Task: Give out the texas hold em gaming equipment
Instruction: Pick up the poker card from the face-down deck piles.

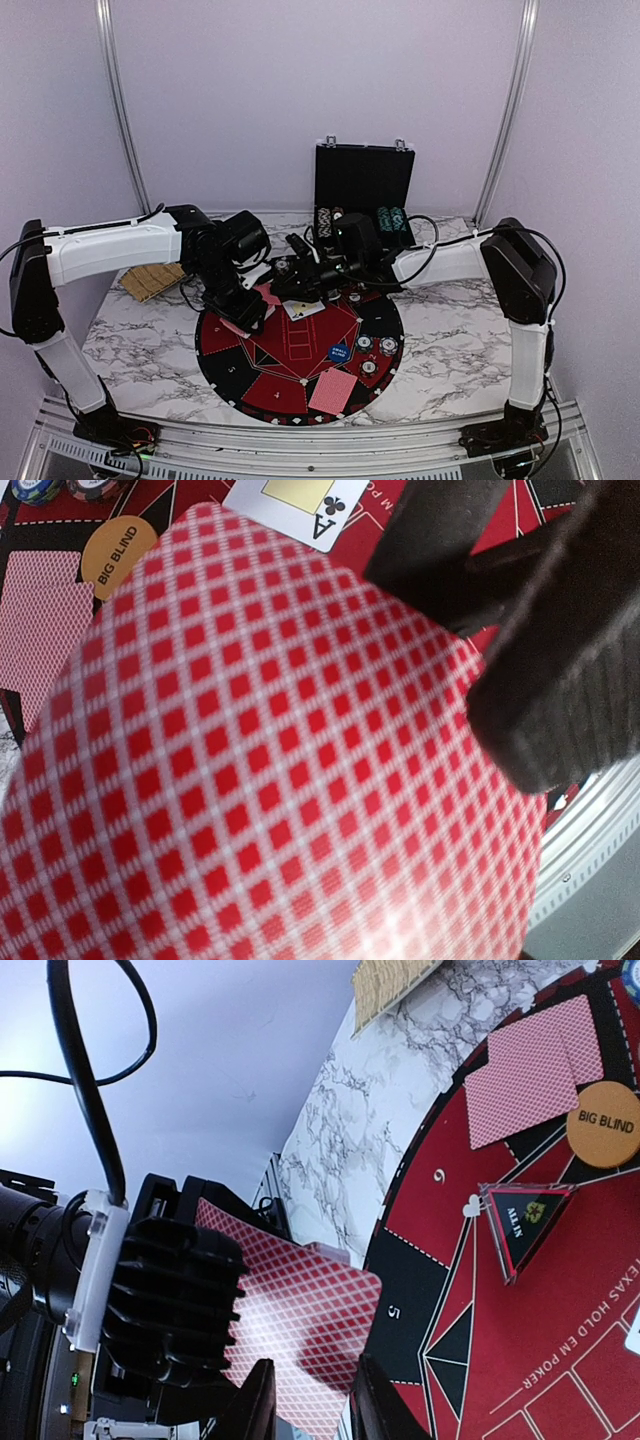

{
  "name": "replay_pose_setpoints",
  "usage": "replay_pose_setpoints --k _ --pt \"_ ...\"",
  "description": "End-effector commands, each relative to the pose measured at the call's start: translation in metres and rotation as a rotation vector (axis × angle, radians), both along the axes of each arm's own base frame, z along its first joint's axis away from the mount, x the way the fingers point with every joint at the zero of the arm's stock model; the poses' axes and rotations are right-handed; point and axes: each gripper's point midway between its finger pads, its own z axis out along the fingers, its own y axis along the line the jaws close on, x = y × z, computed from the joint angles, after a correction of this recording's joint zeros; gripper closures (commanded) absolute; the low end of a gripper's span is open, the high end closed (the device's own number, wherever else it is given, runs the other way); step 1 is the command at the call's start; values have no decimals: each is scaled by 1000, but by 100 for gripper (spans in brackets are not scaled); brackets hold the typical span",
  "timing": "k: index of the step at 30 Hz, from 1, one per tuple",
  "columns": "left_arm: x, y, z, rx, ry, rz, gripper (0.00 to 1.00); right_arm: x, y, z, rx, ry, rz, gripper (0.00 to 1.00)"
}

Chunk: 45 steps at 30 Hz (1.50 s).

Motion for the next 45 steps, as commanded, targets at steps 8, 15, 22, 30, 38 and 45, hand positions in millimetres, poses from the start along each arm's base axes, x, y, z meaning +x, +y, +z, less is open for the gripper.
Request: replay_pose_setpoints --k 8,15,22,30,38,45 --pt "7 -5 11 -13 -24 1 59 1 1 30 60 -58 4 78" --pt "7 -5 13 -19 -25 1 59 4 3 26 10 -95 -3 75" --pt "8 -5 17 -24 -34 1 59 2 7 22 -13 -100 5 72" --pt "8 -4 18 -25 -41 4 59 0 12 16 -42 -105 16 69" --pt "8 -4 19 -25 -45 6 59 -1 14 10 -61 -103 21 65" --pt "8 -3 18 -22 -45 5 59 -3 17 8 -73 -105 30 62"
